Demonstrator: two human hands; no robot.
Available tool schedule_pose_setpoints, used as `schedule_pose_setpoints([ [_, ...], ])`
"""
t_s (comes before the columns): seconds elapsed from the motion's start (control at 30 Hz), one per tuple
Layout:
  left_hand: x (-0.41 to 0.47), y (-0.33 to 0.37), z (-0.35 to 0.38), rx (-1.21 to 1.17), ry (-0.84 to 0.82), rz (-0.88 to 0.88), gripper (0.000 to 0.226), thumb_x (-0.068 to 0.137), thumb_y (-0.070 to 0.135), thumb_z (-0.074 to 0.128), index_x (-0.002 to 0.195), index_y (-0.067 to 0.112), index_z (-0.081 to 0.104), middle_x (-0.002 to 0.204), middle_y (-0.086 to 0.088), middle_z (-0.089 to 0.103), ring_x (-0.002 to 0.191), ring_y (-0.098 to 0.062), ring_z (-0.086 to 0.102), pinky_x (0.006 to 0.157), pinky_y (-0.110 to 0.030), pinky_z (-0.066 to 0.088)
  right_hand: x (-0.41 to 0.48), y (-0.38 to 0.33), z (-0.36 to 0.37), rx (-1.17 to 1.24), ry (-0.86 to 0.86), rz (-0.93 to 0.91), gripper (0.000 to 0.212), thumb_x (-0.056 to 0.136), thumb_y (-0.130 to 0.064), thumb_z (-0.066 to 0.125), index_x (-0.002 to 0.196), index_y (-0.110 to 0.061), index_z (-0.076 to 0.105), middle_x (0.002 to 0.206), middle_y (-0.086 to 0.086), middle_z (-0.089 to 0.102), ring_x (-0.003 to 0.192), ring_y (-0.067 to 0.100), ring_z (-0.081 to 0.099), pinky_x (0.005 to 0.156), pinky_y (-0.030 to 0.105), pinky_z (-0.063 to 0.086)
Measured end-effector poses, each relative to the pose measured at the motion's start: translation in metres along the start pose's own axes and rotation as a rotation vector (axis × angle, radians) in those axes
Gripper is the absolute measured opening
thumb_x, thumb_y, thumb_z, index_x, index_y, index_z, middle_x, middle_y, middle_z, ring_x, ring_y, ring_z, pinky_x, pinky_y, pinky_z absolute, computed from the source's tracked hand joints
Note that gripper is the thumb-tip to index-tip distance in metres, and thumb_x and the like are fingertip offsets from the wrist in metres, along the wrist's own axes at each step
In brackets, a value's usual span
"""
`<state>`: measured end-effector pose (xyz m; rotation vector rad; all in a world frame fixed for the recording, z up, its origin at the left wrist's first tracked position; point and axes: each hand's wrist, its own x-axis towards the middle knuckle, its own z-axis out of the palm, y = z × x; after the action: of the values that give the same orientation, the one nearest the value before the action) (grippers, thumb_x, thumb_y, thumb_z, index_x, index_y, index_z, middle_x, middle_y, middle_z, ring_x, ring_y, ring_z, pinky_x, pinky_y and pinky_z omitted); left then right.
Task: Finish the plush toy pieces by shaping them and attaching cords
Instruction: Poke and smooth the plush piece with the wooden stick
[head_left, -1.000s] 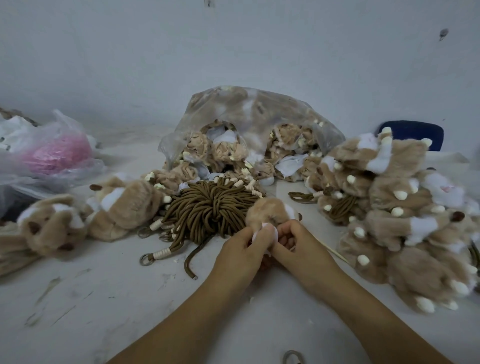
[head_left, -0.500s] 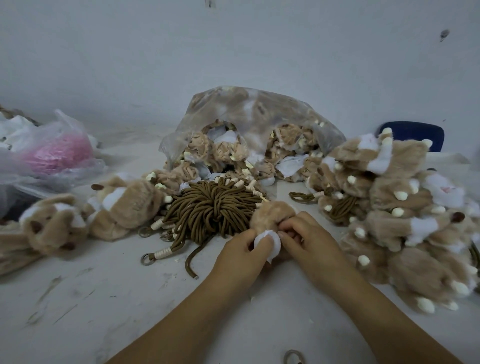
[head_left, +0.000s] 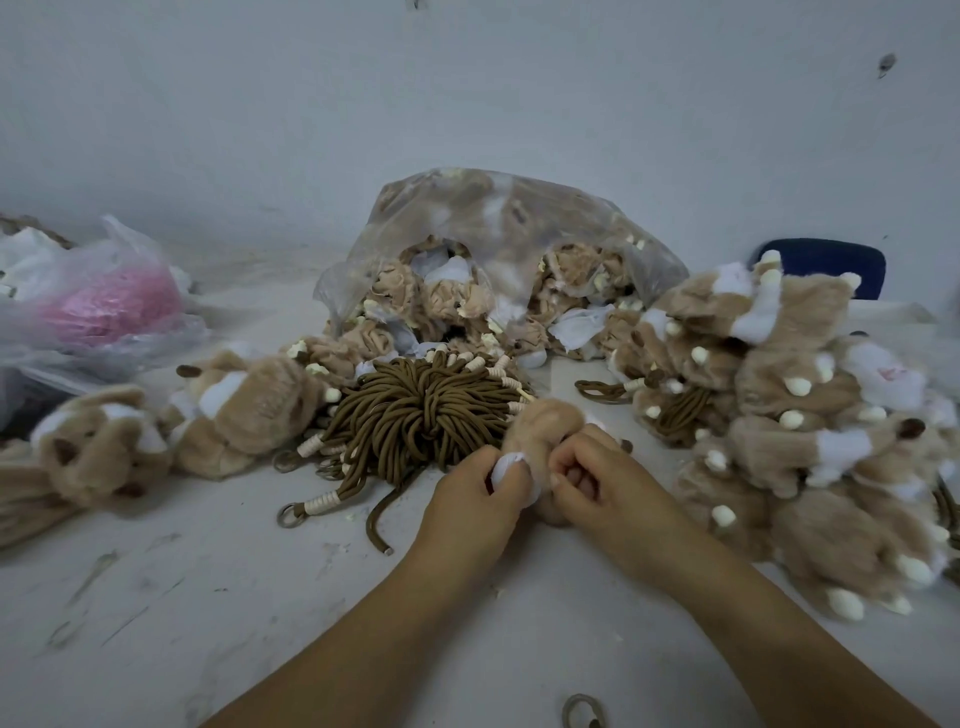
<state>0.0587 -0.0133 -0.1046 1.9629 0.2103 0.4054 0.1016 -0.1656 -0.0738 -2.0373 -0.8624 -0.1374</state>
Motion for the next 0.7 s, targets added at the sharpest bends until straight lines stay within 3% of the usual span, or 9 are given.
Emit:
schedule_pose_setpoints([
  [0.17,0.004,-0.001,0.001,0.021,0.110,-0.004,0.029,0.097,0.032,0.049,0.070,0.019,0.047,0.064,0.008,0.048,0.054,0.001,0.044,0.050,-0.016,0.032,-0.003,-0.009,0.015,-0.078,-0.032,-0.110,0.014,0.087,-0.014,0.061,0.076,-0.022,0.057,0.079,-0.015,0.049,0.068,0.003,0.048,0.060,0.014,0.038],
  [0.3,0.002,0.001,0.003,0.023,0.093,0.034,0.026,0.096,0.034,0.050,0.074,0.022,0.051,0.068,0.007,0.053,0.057,0.003,0.047,0.051,-0.012,0.037,0.003,-0.002,0.012,-0.011,0.133,0.064,0.014,0.083,-0.035,0.060,0.077,-0.025,0.054,0.079,-0.010,0.051,0.067,-0.002,0.049,0.060,0.013,0.041],
  [0.4,0.000,0.001,0.004,0.021,0.067,0.059,0.024,0.096,0.034,0.053,0.074,0.025,0.050,0.070,0.006,0.054,0.057,0.002,0.047,0.051,-0.010,0.037,0.002,0.005,0.011,-0.079,0.120,0.135,0.024,0.085,-0.045,0.059,0.079,-0.026,0.046,0.078,-0.009,0.050,0.067,-0.006,0.047,0.061,0.010,0.039],
  [0.57,-0.002,0.004,0.003,0.020,0.046,0.094,0.022,0.096,0.030,0.054,0.074,0.025,0.050,0.070,0.009,0.052,0.059,0.007,0.048,0.053,-0.009,0.037,-0.001,0.004,0.012,-0.198,0.033,0.037,0.027,0.095,-0.033,0.050,0.072,-0.029,0.037,0.065,-0.010,0.046,0.061,-0.004,0.048,0.053,0.015,0.036],
  [0.7,-0.002,0.006,0.002,0.054,0.076,0.071,0.026,0.096,0.029,0.052,0.071,0.026,0.045,0.068,0.009,0.049,0.057,0.009,0.046,0.052,-0.009,0.036,-0.002,-0.009,0.016,-0.333,0.022,-0.136,0.031,0.095,-0.027,0.049,0.071,-0.031,0.030,0.070,-0.012,0.040,0.064,0.003,0.042,0.053,0.020,0.031],
])
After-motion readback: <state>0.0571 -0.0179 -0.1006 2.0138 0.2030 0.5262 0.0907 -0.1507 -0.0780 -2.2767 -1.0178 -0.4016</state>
